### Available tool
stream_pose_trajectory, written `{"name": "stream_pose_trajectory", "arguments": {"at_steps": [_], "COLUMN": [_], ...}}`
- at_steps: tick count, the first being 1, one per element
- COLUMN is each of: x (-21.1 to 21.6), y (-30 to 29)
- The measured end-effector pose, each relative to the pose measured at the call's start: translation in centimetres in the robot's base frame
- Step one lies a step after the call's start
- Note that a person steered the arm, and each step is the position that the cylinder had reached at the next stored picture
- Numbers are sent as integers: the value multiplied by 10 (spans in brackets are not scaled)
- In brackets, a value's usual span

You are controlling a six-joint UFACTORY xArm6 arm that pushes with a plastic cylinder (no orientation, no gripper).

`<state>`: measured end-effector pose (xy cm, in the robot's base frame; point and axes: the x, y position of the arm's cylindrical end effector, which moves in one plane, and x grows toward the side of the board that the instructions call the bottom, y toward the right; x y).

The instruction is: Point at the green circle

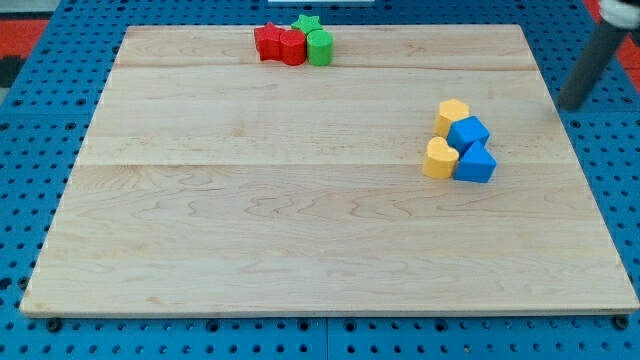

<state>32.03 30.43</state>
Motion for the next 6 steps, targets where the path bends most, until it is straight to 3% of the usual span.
{"name": "stream_pose_trajectory", "arguments": {"at_steps": [1, 2, 3, 4, 5, 6], "x": [-54, -82, -83, -85, -108, -118], "y": [-49, -131, -216, -259, -254, -286]}}
